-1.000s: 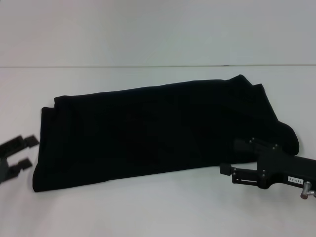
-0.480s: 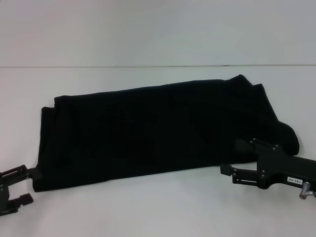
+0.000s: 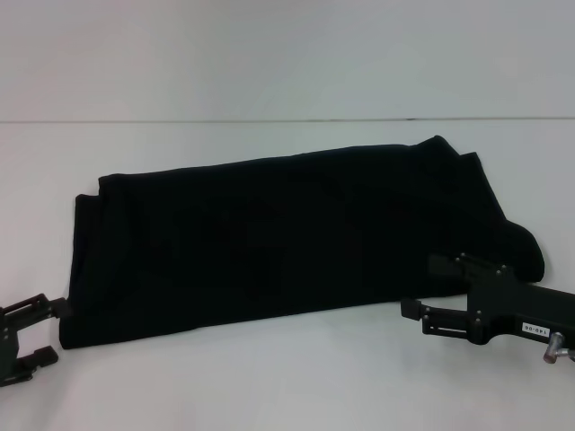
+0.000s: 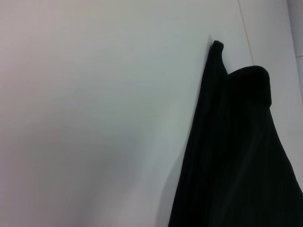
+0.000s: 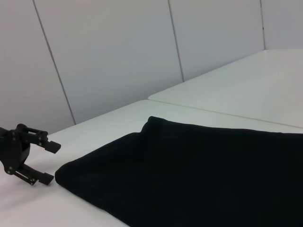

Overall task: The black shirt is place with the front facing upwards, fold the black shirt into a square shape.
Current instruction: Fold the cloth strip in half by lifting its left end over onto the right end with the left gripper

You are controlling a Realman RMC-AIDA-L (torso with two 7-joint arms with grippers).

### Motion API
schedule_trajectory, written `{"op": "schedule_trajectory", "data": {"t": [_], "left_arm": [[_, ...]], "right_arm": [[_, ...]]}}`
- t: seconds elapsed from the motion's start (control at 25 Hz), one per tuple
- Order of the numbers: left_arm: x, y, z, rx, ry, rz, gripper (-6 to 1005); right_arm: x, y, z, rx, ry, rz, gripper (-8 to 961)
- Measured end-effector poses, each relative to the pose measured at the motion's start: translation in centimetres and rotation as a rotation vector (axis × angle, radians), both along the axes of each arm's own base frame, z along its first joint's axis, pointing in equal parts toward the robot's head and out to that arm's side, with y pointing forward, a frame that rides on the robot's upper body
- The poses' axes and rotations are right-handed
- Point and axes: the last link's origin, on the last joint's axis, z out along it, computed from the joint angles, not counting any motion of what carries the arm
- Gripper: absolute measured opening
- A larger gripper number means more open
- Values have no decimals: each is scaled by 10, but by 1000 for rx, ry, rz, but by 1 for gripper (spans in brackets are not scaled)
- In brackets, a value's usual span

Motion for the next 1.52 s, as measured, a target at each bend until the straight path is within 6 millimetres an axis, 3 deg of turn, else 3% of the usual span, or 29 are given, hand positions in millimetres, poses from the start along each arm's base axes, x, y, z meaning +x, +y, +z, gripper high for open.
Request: {"op": "schedule_trajectory", "data": {"t": [0.32,0.72,0.96,1.4,1.52], "left_arm": [[2,7,-7,4,0,0,851],[19,37,-21,-12,3,-60,852],[21,43,-22,-18,20,-67,852],[23,49,-20,-51,120,-148,729],[22,50,-19,-47,124,-145,523]], "right_arm": [[0,0,0,0,-1,-1,948],[0,0,0,0,3,1,948],[-1,0,0,1,7,2,947],[0,0,2,10,16,-4,947],[-1,0,2,10,16,-4,947]]}}
